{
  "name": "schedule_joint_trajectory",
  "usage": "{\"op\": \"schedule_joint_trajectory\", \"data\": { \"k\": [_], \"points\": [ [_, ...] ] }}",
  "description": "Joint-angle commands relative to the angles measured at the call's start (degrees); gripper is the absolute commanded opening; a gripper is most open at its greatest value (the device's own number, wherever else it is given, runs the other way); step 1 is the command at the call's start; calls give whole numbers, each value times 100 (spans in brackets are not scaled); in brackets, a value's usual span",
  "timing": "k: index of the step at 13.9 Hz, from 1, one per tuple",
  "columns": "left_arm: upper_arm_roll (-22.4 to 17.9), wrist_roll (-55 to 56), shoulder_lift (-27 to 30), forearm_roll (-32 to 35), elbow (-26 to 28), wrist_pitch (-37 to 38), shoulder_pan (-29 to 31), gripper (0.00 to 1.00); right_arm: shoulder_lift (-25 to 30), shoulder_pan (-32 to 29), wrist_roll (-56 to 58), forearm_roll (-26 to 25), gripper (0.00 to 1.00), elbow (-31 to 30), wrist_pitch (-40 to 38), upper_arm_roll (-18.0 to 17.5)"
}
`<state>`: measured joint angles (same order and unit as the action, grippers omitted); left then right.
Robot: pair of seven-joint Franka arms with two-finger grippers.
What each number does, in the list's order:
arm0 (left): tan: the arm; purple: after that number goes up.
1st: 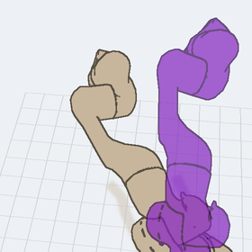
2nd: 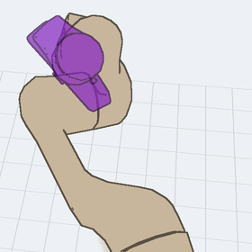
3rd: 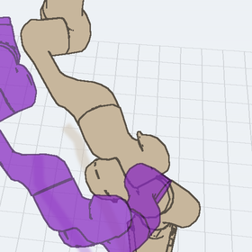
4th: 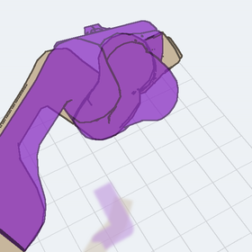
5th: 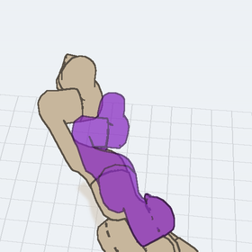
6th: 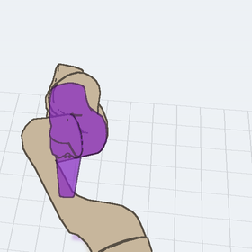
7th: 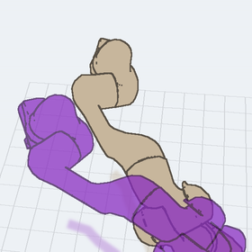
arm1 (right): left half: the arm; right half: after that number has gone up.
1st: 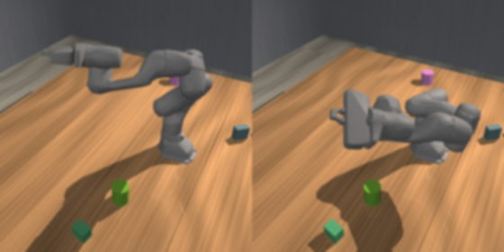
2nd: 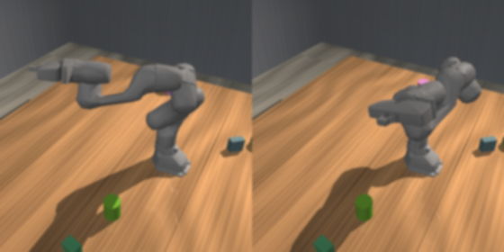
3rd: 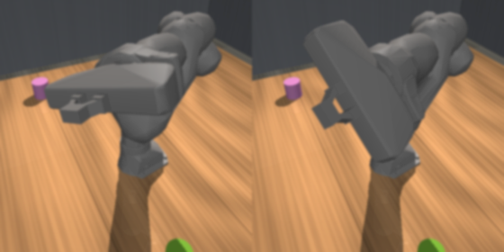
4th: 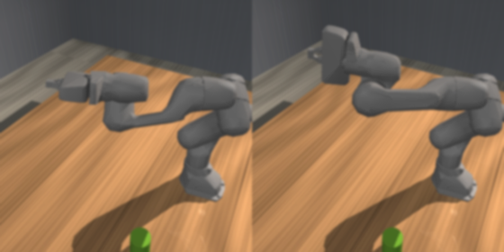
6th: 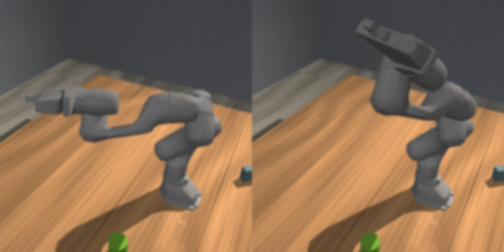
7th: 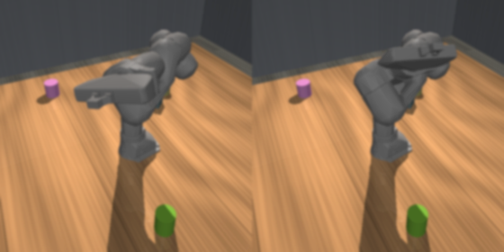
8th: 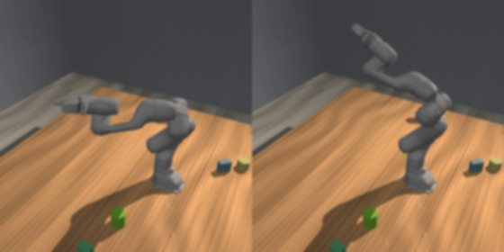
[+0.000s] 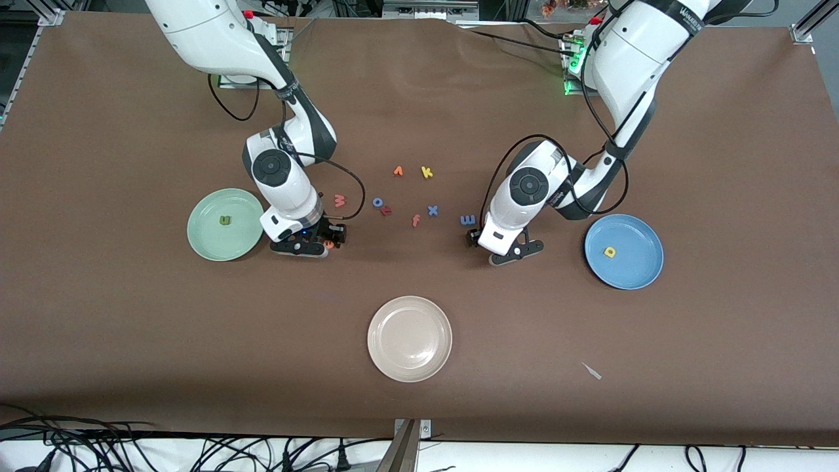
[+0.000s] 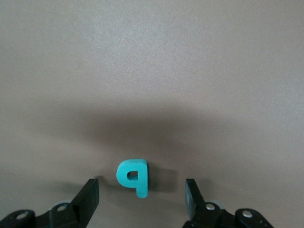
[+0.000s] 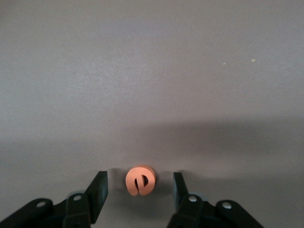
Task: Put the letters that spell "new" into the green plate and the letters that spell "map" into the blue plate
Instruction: 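Grasp the orange e with the right gripper, the cyan p with the left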
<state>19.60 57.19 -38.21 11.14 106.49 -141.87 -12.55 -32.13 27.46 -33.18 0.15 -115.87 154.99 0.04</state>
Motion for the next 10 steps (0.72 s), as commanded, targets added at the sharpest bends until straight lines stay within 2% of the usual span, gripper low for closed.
{"op": "schedule_joint_trajectory", "data": {
  "k": [1, 5, 8, 10],
  "points": [
    [-88, 108, -11, 308, -58, 36, -81, 76, -180, 189, -197, -24, 64, 126, 154, 118],
    [-97, 108, -20, 424, -58, 63, -81, 61, -242, 514, -242, -50, 61, 126, 260, 453],
    [-106, 108, -20, 424, -40, 63, -90, 50, -224, 514, -251, -59, 49, 100, 251, 462],
    [-97, 108, -20, 554, -23, 72, -99, 43, -198, 523, -242, -68, 34, 65, 243, 462]
  ]
}}
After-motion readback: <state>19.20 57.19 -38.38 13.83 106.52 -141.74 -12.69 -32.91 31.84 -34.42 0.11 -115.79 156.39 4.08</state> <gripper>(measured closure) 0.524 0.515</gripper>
